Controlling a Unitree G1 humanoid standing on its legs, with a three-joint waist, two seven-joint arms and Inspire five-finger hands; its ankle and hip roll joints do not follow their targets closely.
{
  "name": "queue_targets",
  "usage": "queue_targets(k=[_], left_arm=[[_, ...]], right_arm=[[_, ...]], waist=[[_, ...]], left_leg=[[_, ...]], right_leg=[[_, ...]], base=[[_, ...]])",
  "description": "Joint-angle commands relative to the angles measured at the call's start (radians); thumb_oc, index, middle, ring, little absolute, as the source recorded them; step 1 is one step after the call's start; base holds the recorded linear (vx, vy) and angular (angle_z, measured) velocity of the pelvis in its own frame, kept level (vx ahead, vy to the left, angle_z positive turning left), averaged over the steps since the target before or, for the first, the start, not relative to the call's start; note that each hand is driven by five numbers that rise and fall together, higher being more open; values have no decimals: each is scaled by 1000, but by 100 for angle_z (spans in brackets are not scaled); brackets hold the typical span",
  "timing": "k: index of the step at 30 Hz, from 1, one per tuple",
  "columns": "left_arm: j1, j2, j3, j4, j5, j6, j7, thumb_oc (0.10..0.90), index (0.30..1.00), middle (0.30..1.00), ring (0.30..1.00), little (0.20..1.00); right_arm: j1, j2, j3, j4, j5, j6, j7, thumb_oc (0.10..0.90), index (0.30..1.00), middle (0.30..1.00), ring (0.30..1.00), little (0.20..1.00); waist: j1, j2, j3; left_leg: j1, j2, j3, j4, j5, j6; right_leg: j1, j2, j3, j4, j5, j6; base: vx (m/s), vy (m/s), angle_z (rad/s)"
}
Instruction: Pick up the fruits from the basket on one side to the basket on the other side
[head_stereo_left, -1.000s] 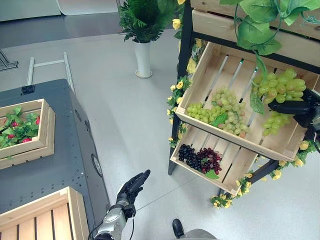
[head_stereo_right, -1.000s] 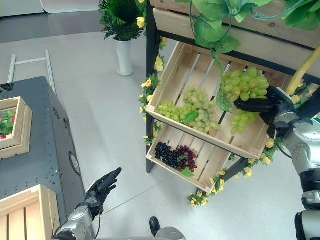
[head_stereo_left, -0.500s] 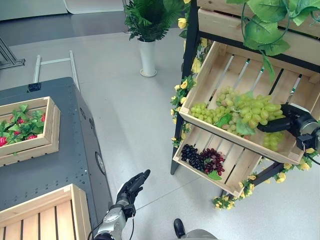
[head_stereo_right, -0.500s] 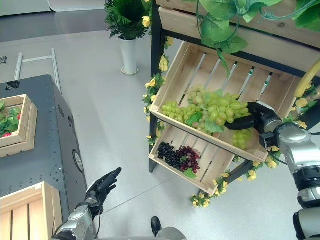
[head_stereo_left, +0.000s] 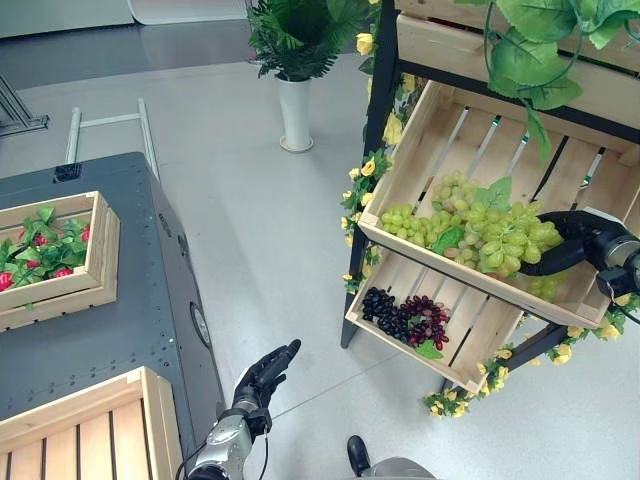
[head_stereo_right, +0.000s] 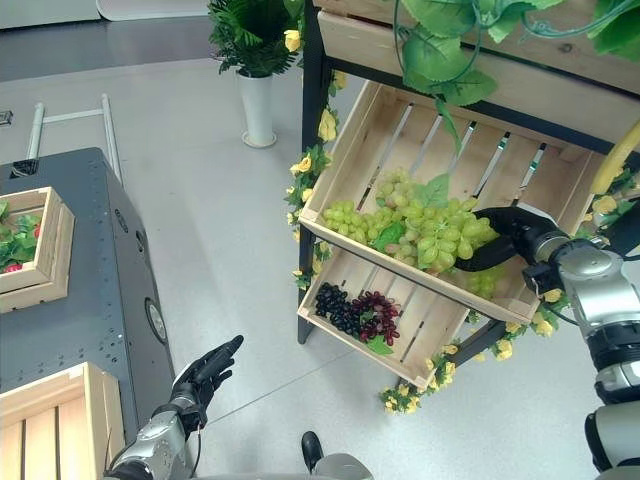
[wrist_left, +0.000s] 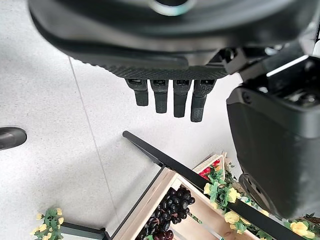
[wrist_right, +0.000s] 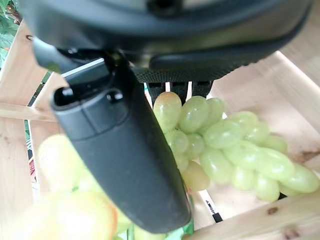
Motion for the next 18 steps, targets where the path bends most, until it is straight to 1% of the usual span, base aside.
queue_targets(k=[1, 8, 12, 16, 18], left_arm=[[-85, 41, -11, -38, -8, -59, -35, 800, 900, 900, 900, 900], [-81, 41, -6, -30, -1, -60, -38, 800, 900, 900, 900, 900], [-82, 43, -1, -31, 4, -54, -31, 800, 900, 900, 900, 900], [-81, 42, 8, -23, 13, -54, -26, 800, 900, 900, 900, 900], [-77, 42, 16, -14, 16, -60, -28, 800, 900, 900, 900, 900]], right_arm=[[-152, -115, -64, 32, -16, -98, -84, 800, 900, 900, 900, 900], [-113, -114, -103, -39, -15, -120, -116, 800, 900, 900, 900, 900], [-62, -116, -143, -105, -21, -130, -125, 800, 900, 900, 900, 900], [-12, -123, -170, -161, -76, -132, -118, 800, 900, 900, 900, 900], [18, -143, -185, -193, -132, -138, -122, 800, 900, 900, 900, 900]], waist=[[24, -37, -45], [17, -39, -50], [8, -40, -47], [-4, -41, -49], [-13, -42, -53]], left_leg=[[-5, -49, -32, 10, -90, 35], [-9, -48, -28, 10, -90, 37], [-9, -48, -26, 10, -91, 40], [-10, -48, -18, 10, -92, 40], [-10, -46, -12, 10, -92, 41]], right_leg=[[65, 36, -12, 3, -76, 20], [58, 37, -6, 3, -75, 21], [57, 39, 1, 3, -75, 22], [53, 42, 9, 3, -75, 23], [51, 43, 13, 3, -74, 23]], base=[[0, 0, 0], [0, 0, 0], [0, 0, 0], [0, 0, 0], [0, 0, 0]])
